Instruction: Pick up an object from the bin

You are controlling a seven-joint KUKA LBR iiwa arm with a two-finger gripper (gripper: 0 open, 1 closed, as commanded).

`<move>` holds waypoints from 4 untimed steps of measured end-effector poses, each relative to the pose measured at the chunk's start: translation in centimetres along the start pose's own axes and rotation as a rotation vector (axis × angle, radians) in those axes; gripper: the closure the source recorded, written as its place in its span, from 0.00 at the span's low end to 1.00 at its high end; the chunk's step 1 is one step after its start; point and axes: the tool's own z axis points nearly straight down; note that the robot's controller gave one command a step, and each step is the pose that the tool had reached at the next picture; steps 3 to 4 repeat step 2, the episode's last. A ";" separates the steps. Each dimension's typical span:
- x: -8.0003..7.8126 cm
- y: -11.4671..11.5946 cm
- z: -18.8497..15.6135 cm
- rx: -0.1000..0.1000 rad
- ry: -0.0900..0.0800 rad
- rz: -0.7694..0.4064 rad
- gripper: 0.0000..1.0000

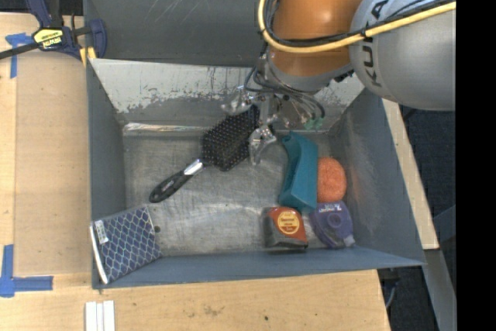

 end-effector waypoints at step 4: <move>0.0 0.0 -2.9 0.000 0.002 -0.020 1.00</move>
Offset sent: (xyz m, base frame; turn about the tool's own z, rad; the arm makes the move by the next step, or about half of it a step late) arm 0.0001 0.0003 0.0446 -0.0306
